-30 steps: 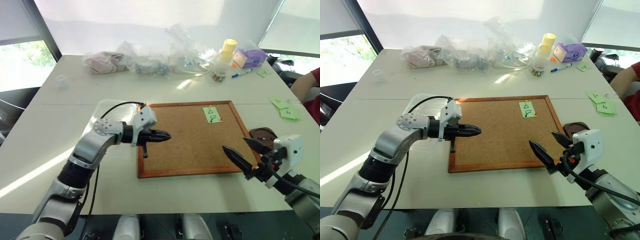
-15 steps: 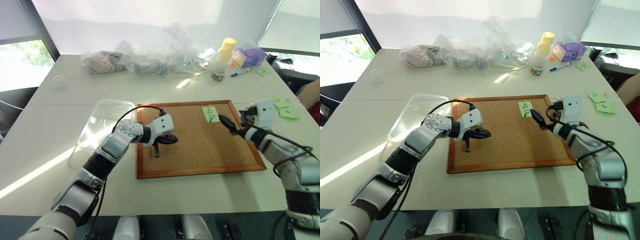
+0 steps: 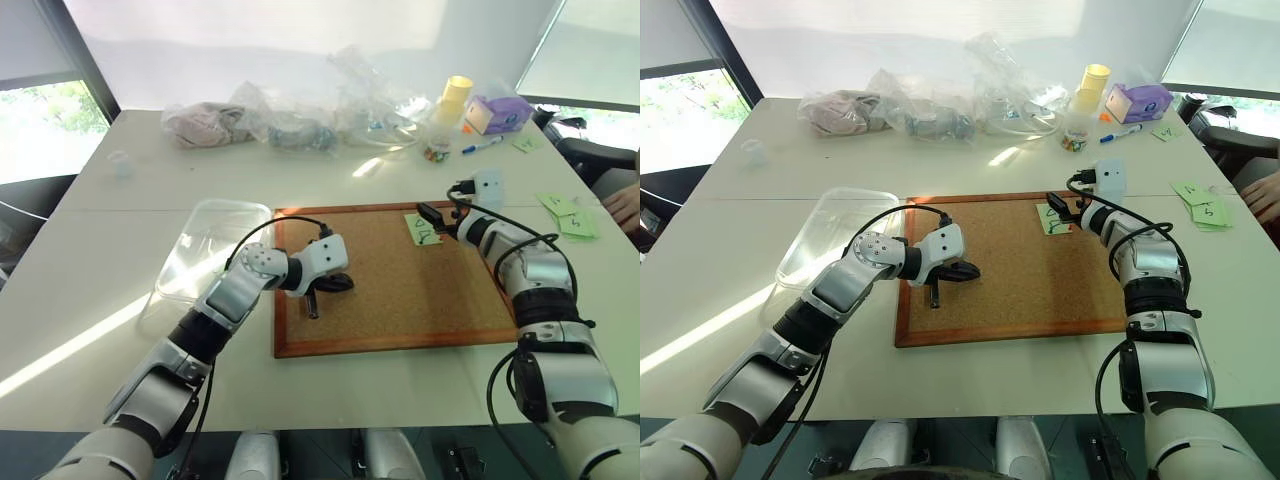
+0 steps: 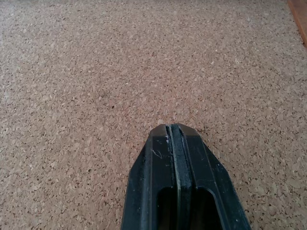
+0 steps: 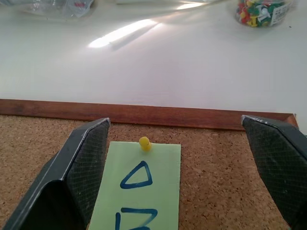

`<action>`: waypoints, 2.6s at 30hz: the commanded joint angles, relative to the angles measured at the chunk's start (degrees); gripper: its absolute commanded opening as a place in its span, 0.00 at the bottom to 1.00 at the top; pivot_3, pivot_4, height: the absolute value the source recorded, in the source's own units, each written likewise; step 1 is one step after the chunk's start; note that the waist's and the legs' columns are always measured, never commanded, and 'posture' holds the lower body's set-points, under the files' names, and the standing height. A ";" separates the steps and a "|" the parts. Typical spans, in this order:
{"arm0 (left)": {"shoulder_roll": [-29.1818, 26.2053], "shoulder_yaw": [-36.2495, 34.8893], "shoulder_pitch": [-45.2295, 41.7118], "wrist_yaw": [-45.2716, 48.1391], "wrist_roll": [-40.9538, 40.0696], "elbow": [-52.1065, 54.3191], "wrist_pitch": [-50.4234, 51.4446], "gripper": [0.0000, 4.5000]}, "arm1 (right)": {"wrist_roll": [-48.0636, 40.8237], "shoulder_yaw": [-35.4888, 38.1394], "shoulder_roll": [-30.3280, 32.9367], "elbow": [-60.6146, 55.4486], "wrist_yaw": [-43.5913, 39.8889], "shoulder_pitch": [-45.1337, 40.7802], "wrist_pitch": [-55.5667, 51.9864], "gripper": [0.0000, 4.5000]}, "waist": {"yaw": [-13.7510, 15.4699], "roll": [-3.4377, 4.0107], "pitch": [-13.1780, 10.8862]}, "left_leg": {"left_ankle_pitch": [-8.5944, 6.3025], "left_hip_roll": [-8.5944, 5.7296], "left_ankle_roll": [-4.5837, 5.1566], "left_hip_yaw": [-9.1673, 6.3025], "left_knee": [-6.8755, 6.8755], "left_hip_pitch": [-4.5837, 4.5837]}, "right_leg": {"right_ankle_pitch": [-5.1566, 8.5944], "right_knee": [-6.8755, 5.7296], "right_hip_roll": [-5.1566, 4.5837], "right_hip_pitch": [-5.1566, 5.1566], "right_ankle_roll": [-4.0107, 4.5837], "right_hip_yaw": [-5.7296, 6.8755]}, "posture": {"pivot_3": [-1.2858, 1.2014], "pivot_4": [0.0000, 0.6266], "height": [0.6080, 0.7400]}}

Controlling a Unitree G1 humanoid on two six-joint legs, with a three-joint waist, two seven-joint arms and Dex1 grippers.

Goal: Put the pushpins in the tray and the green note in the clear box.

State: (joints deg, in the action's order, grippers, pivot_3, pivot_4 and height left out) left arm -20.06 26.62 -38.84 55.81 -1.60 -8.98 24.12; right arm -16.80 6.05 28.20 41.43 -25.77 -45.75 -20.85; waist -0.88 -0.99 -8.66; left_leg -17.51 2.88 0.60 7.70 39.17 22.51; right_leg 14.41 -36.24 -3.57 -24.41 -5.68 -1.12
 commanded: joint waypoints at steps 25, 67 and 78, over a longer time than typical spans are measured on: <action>-0.14 0.34 1.57 -1.09 2.04 1.18 2.38 0.00 | 5.89 1.77 -3.28 13.64 -4.49 -6.66 9.02 0.01 | -0.19 0.04 0.02 | 0.17 0.02 -0.31 0.02 -0.01 -0.03 | -0.01 -0.06 -0.01 0.00 -0.02 0.00 | 0.52 0.24 0.98; 0.36 1.31 1.60 1.06 1.70 1.45 1.25 0.00 | -1.10 24.26 0.63 -44.33 13.16 39.33 0.28 0.01 | -0.15 0.16 0.08 | 0.00 0.00 -0.03 -0.05 -0.02 -0.11 | 0.08 -0.02 -0.04 0.09 0.09 -0.14 | 0.52 0.24 0.98; 0.72 1.33 1.43 1.52 2.28 0.53 -0.02 0.00 | -3.76 25.06 -0.38 -39.39 12.67 39.42 -0.10 0.01 | 0.09 0.23 0.12 | -0.03 -0.03 0.03 -0.08 -0.02 -0.08 | 0.08 0.02 0.00 0.08 0.07 -0.14 | 0.52 0.24 0.98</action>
State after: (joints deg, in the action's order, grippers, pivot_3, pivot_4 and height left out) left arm -19.49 26.29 -38.04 56.15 0.14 -7.95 24.18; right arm -20.12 30.11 27.61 1.58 -12.95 -5.37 -22.28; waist -0.80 -0.76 -8.54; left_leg -17.54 2.86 0.64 7.62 39.15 22.43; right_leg 14.49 -36.22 -3.57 -24.32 -5.61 -1.26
